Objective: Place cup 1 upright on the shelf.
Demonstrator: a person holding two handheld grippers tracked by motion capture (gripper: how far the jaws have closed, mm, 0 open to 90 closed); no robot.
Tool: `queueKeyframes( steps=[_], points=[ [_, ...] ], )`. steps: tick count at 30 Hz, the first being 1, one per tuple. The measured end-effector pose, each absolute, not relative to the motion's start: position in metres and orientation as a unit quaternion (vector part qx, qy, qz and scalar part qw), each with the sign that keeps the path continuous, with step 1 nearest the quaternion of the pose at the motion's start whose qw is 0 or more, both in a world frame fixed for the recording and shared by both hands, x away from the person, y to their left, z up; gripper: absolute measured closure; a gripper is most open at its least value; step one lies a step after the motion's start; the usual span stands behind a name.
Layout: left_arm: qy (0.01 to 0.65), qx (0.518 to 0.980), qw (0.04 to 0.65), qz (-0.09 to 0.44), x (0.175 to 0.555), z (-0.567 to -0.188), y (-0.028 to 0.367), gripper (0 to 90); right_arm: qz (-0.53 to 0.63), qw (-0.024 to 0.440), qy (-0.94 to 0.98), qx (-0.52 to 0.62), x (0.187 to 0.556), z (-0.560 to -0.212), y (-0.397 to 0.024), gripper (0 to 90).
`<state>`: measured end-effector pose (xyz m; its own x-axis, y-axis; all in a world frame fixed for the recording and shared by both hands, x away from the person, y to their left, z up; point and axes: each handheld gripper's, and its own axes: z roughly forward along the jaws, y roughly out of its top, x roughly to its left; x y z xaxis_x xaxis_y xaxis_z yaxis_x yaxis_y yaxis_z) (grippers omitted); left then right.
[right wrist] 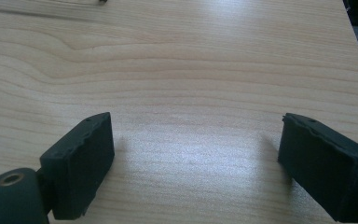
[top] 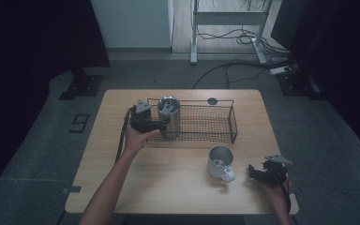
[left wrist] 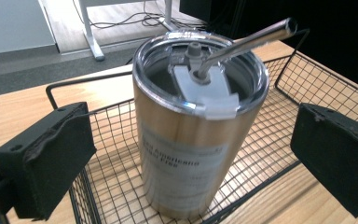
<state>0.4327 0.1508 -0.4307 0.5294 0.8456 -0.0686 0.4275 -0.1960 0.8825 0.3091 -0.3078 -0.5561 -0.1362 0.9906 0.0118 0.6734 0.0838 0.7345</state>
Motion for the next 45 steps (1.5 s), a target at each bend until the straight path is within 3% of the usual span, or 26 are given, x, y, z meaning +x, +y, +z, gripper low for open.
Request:
queueKeyframes(
  steps=[26,45],
  points=[
    [0.41,0.764,0.448,0.217,0.348,-0.465,0.176,3.0,0.306,0.258,0.688,0.606,0.309,-0.556,-0.307,10.6],
    [0.45,0.76,0.43,0.187,0.311,-0.508,0.203,5.7,0.305,0.259,0.688,0.606,0.309,-0.556,-0.307,10.7]
  ],
)
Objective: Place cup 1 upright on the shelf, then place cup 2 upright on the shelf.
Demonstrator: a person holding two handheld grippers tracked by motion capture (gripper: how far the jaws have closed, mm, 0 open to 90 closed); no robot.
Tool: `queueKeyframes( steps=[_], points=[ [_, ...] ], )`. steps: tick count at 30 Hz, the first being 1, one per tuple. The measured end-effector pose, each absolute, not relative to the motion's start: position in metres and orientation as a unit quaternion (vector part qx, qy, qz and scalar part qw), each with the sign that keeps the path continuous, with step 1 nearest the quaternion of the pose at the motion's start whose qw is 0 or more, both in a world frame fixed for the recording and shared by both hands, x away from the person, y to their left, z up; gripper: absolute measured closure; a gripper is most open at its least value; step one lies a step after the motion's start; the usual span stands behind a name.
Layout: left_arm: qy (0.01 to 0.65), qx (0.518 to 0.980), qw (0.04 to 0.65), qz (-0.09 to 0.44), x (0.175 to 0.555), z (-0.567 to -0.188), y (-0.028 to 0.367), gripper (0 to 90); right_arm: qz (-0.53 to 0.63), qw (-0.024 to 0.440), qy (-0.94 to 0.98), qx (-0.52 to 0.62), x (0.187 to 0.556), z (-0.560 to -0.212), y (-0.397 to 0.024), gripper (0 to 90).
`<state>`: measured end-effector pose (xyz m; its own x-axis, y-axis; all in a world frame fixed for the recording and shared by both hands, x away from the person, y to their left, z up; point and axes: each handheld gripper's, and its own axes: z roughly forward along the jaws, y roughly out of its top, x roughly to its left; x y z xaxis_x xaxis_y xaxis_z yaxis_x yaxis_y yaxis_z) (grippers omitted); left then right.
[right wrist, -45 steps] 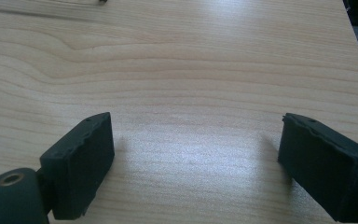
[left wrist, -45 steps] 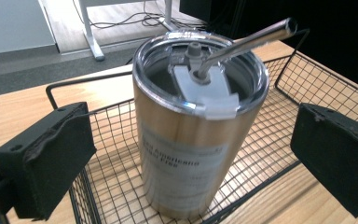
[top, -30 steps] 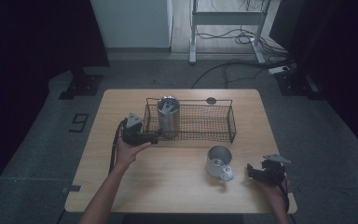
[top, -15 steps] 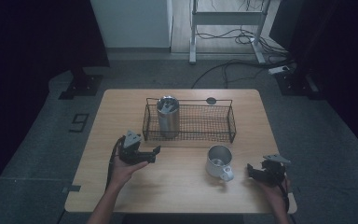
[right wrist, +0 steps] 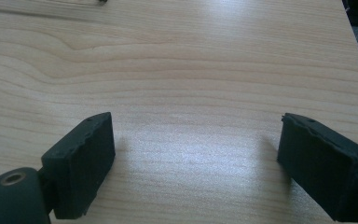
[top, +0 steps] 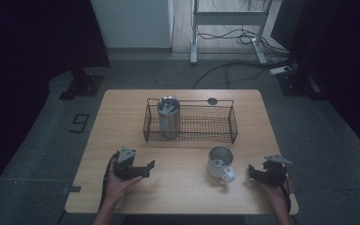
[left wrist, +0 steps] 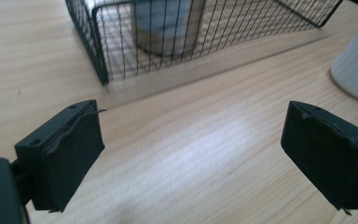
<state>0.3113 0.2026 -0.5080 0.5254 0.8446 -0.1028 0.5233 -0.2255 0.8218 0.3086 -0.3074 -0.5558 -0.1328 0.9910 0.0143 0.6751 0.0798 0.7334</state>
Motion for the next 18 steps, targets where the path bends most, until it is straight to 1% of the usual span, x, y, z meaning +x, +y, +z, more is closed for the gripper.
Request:
queueKeyframes(
  steps=[3,6,10,14,18],
  points=[
    [0.459,0.758,0.427,0.181,0.311,-0.517,0.205,6.6,0.305,0.259,0.688,0.606,0.309,-0.556,-0.307,10.8],
    [0.463,0.766,0.408,0.182,0.312,-0.522,0.205,6.6,0.305,0.259,0.688,0.606,0.308,-0.556,-0.307,10.9],
    [0.471,0.76,0.413,0.17,0.31,-0.527,0.205,7.1,0.305,0.259,0.687,0.606,0.308,-0.556,-0.307,10.9],
    [0.471,0.764,0.404,0.175,0.309,-0.531,0.203,7.1,0.305,0.259,0.687,0.606,0.308,-0.556,-0.307,11.1],
    [0.472,0.761,0.408,0.177,0.308,-0.529,0.205,7.0,0.307,0.266,0.681,0.61,0.307,-0.555,-0.308,14.0]
  ],
)
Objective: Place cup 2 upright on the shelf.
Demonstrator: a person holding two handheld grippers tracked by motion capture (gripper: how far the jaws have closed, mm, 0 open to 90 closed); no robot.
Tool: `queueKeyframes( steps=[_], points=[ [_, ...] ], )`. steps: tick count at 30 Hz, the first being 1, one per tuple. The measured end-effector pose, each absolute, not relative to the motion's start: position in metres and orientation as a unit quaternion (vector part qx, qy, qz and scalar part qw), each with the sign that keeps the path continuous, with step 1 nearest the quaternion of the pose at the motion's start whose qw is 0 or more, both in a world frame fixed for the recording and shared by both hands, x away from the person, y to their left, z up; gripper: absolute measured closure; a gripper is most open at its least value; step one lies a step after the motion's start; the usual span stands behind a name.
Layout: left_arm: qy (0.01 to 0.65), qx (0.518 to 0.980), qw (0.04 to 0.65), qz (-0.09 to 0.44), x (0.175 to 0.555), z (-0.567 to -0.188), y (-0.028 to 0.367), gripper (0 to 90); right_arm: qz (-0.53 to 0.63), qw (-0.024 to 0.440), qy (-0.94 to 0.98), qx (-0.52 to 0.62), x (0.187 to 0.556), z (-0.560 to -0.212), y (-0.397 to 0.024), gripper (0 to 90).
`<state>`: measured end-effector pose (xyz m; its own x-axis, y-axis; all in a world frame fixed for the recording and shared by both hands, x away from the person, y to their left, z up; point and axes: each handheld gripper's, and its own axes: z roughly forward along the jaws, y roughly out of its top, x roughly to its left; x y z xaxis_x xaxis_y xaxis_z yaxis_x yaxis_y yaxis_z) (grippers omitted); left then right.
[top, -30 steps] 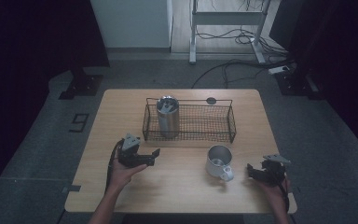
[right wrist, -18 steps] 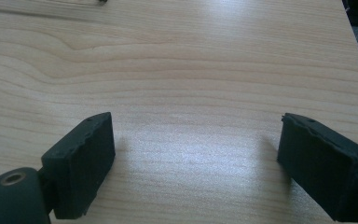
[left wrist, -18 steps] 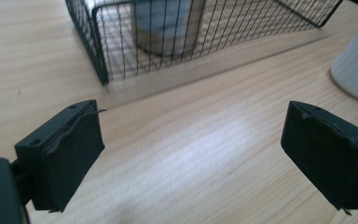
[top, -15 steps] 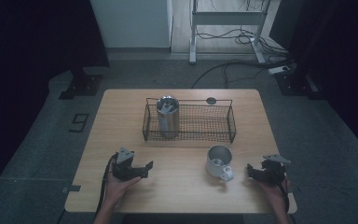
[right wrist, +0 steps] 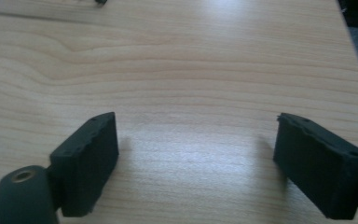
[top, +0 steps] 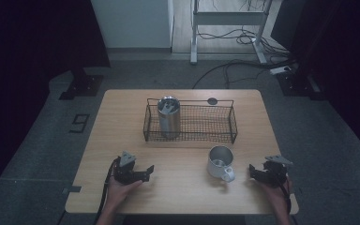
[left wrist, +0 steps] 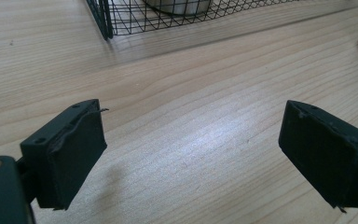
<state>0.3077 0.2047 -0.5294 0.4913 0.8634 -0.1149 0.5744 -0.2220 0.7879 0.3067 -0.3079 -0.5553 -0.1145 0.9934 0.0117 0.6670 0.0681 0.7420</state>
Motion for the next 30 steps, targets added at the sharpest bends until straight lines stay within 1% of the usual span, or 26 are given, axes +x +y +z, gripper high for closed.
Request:
queueKeyframes(
  steps=[10,15,26,30],
  points=[
    [0.471,0.764,0.405,0.173,0.308,-0.532,0.203,7.2,0.321,0.262,0.679,0.607,0.302,-0.553,-0.31,13.9],
    [0.471,0.764,0.406,0.174,0.307,-0.531,0.204,7.2,0.349,0.252,0.672,0.603,0.299,-0.545,-0.309,13.9],
    [0.475,0.761,0.405,0.175,0.306,-0.532,0.205,7.6,0.37,0.267,0.676,0.579,0.293,-0.529,-0.299,13.9],
    [0.477,0.76,0.405,0.175,0.308,-0.533,0.207,7.8,0.392,0.258,0.673,0.573,0.289,-0.521,-0.296,14.0]
  ],
)
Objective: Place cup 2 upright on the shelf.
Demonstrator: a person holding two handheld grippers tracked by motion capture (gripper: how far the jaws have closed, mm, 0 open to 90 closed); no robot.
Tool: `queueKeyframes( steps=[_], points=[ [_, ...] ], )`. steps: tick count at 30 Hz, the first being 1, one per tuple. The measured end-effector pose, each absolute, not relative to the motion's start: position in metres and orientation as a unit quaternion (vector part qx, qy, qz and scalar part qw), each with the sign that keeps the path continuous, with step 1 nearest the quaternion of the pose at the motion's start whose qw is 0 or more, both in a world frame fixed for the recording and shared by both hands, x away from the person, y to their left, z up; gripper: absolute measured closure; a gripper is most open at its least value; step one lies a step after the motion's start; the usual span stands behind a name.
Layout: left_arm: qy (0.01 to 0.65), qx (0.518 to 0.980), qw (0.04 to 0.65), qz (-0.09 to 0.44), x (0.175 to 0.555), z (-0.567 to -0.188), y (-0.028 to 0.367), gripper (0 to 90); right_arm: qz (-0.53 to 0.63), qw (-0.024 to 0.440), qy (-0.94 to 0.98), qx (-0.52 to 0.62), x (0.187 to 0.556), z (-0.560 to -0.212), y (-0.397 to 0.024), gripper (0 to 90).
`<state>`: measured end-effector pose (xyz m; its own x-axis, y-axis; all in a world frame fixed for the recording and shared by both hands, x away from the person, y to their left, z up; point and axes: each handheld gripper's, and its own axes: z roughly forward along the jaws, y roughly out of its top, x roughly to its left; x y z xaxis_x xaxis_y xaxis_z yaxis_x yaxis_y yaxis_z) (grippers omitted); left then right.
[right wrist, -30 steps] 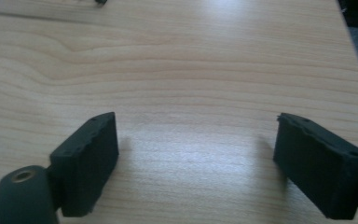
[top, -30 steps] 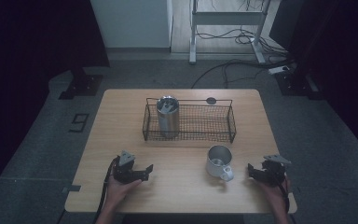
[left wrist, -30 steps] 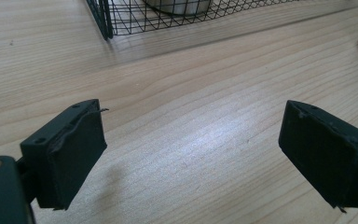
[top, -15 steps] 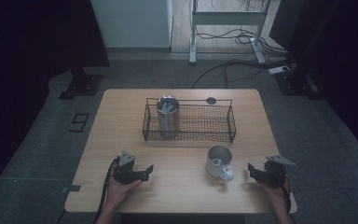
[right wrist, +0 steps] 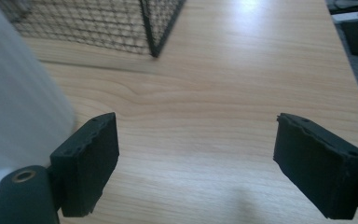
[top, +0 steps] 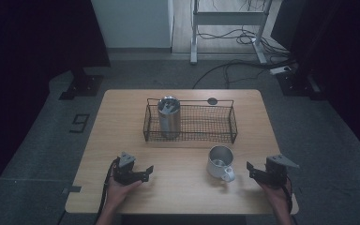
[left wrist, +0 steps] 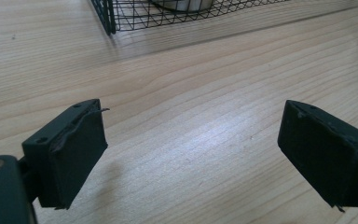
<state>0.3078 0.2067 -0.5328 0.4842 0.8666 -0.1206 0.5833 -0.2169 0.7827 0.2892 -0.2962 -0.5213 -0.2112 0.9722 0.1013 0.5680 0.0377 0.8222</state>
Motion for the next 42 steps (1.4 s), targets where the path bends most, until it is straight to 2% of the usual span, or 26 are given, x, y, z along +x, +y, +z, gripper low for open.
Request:
queueKeyframes(
  steps=[11,24,42],
  points=[
    [0.481,0.759,0.403,0.174,0.309,-0.533,0.209,8.8,0.405,0.261,0.681,0.552,0.283,-0.508,-0.283,14.2],
    [0.481,0.76,0.401,0.174,0.309,-0.535,0.211,8.8,0.448,0.242,0.686,0.52,0.273,-0.488,-0.267,14.2],
    [0.479,0.767,0.391,0.172,0.31,-0.539,0.209,8.8,0.469,0.228,0.697,0.492,0.268,-0.479,-0.242,13.9]
  ],
)
